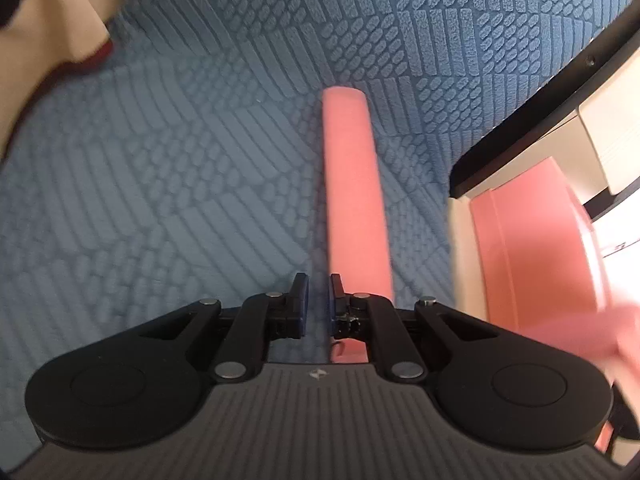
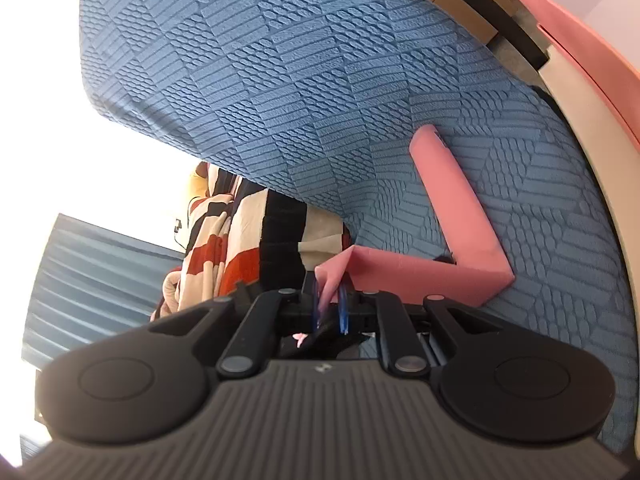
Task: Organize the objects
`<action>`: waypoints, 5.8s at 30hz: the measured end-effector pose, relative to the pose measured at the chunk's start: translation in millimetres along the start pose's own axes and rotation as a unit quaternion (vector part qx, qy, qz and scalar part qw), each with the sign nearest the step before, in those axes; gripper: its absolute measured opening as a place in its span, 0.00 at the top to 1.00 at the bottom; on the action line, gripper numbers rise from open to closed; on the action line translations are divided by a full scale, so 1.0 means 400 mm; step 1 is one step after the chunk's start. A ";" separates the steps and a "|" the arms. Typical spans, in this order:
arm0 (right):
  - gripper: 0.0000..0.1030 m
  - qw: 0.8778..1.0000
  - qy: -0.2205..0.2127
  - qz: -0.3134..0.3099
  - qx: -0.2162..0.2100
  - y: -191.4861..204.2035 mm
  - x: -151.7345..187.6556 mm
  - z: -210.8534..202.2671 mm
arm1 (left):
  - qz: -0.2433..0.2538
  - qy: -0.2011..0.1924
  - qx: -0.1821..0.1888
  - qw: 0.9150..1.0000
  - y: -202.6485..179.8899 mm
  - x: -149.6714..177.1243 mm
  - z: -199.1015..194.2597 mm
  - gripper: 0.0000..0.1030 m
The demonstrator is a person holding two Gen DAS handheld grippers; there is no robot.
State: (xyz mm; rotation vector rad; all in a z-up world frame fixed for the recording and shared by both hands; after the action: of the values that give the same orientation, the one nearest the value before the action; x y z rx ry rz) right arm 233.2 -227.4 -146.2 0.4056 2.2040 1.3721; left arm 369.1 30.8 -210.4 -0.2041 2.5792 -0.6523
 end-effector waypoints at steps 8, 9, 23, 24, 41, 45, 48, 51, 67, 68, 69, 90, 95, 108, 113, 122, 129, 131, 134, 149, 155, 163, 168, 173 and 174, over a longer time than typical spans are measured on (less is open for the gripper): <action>0.88 1.000 0.003 -0.008 0.001 0.001 -0.036 0.050 | 0.092 -0.008 -0.063 0.994 -0.024 -0.004 -0.064 0.90; 0.88 1.000 0.003 -0.008 0.002 0.001 -0.041 0.056 | 0.107 -0.010 -0.069 0.992 -0.031 0.001 -0.073 0.90; 0.87 1.000 0.002 -0.011 0.023 -0.020 -0.111 0.135 | 0.172 -0.025 0.032 0.984 -0.114 0.021 -0.112 0.84; 0.87 1.000 0.001 -0.009 0.023 -0.024 -0.115 0.138 | 0.166 -0.023 0.039 0.985 -0.113 0.015 -0.104 0.84; 0.86 0.999 0.005 -0.006 0.040 -0.060 -0.161 0.204 | 0.148 -0.024 0.035 0.988 -0.096 -0.048 -0.032 0.57; 0.79 0.999 -0.010 -0.004 0.051 -0.071 -0.169 0.206 | 0.143 -0.019 0.041 0.989 -0.103 -0.046 -0.014 0.75; 0.65 0.998 -0.018 -0.007 0.062 -0.072 -0.175 0.203 | 0.144 -0.019 0.026 0.989 -0.099 -0.044 0.003 0.79; 0.54 0.997 -0.032 -0.011 0.070 -0.067 -0.177 0.195 | 0.141 -0.019 0.020 0.990 -0.095 -0.043 0.015 0.79; 0.89 0.985 0.011 -0.027 0.171 -0.120 -0.052 0.182 | 0.103 0.004 0.008 0.995 -0.044 -0.054 0.079 0.80; 0.90 0.985 0.016 -0.032 0.167 -0.117 -0.046 0.186 | 0.100 0.004 0.009 0.995 -0.036 -0.048 0.077 0.80; 0.90 0.985 0.022 -0.039 0.168 -0.114 -0.040 0.192 | 0.095 0.005 0.011 0.995 -0.031 -0.049 0.075 0.80; 0.97 0.976 0.063 -0.057 0.199 -0.173 -0.016 0.224 | 0.101 -0.053 0.037 0.993 -0.063 -0.106 -0.031 0.80; 0.98 0.974 0.066 -0.066 0.205 -0.176 -0.014 0.232 | 0.112 -0.027 0.041 0.992 -0.071 -0.084 0.012 0.80; 0.58 0.984 0.066 0.012 0.167 -0.176 0.010 0.186 | 0.120 0.014 0.015 0.993 -0.061 -0.074 0.101 0.80; 0.51 0.980 0.068 0.056 0.177 -0.198 0.041 0.162 | 0.113 0.014 0.016 0.993 -0.057 -0.077 0.112 0.80; 0.52 0.981 0.045 0.082 0.171 -0.227 0.028 0.172 | 0.092 0.016 0.028 0.995 -0.034 -0.082 0.115 0.80; 0.50 0.982 0.035 0.096 0.159 -0.234 0.027 0.174 | 0.086 0.014 0.031 0.996 -0.027 -0.083 0.111 0.80; 0.50 0.982 0.033 0.096 0.158 -0.231 0.029 0.171 | 0.083 0.014 0.033 0.996 -0.025 -0.083 0.112 0.80; 0.50 0.984 0.026 0.089 0.152 -0.224 0.029 0.163 | 0.071 0.011 0.039 0.997 -0.022 -0.085 0.119 0.80; 0.68 0.989 -0.018 0.047 0.139 -0.235 0.018 0.175 | 0.036 0.006 0.044 0.998 -0.020 -0.104 0.136 0.80; 0.79 0.989 0.000 0.028 0.147 -0.230 0.024 0.197 | 0.031 0.006 0.040 0.999 -0.015 -0.109 0.134 0.80; 0.83 0.986 0.009 0.023 0.166 -0.189 0.010 0.180 | 0.043 -0.016 0.046 0.998 -0.025 -0.115 0.075 0.80; 0.83 0.987 0.002 0.031 0.158 -0.153 -0.009 0.136 | 0.095 -0.052 0.049 0.993 -0.062 -0.099 -0.008 0.80; 0.83 0.986 -0.023 0.021 0.166 -0.133 -0.035 0.084 | 0.169 -0.075 0.033 0.982 -0.097 -0.054 -0.091 0.80; 0.83 0.986 -0.026 0.022 0.166 -0.137 -0.039 0.069 | 0.191 -0.081 0.019 0.978 -0.104 -0.040 -0.103 0.80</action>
State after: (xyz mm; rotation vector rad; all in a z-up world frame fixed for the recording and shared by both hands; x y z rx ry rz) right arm 262.3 -239.0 -201.0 0.6039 2.3955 1.0007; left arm 364.7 15.4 -151.8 0.2382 2.3534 -0.5169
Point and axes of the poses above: each gripper's, at about its wrist camera, not at the fingertips, and z roughly the way its jaws point, y to its left, x to its underside, the point moved 3 cm from there along z, roughly the way its jaws point, and after that the axes turned 1 degree about -y, right-handed, at the moved point
